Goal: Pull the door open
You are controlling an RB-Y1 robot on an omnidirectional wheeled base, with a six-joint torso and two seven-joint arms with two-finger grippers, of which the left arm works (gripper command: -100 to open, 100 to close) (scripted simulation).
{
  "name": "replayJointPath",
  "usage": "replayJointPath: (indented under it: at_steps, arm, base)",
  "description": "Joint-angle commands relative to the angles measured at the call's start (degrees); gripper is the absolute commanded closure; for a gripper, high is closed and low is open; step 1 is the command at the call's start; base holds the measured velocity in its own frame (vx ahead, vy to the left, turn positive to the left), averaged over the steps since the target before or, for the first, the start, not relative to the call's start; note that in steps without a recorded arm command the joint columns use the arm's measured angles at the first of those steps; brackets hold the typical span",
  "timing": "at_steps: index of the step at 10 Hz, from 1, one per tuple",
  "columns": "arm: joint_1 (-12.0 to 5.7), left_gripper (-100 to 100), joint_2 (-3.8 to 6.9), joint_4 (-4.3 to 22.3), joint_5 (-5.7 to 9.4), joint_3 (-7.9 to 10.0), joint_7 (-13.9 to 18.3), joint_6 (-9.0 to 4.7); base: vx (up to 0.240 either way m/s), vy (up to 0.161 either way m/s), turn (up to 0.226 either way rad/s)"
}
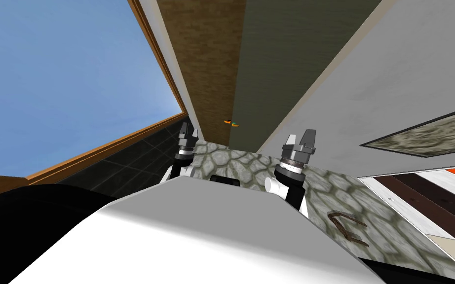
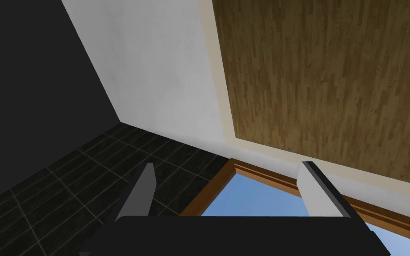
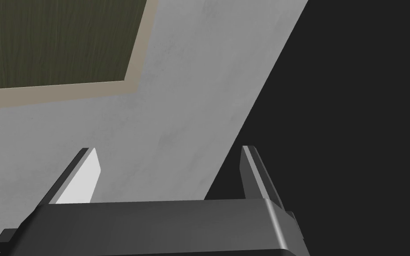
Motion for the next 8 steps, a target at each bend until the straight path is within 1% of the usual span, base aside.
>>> replayJointPath:
  at_steps: [1,5,8]
  arm:
    - [-0.6,-100,0.34,2.07,0.31,0.52,0.14,-0.36]
    - [-1.49,-100,1.28,7.28,1.15,1.81,0.58,-1.56]
    - [-2.27,-100,2.05,11.75,1.88,2.9,0.96,-2.59]
  base:
    - [0.082,-0.003,-0.076]
    - [0.092,-0.002,-0.071]
    - [0.095,0.007,-0.084]
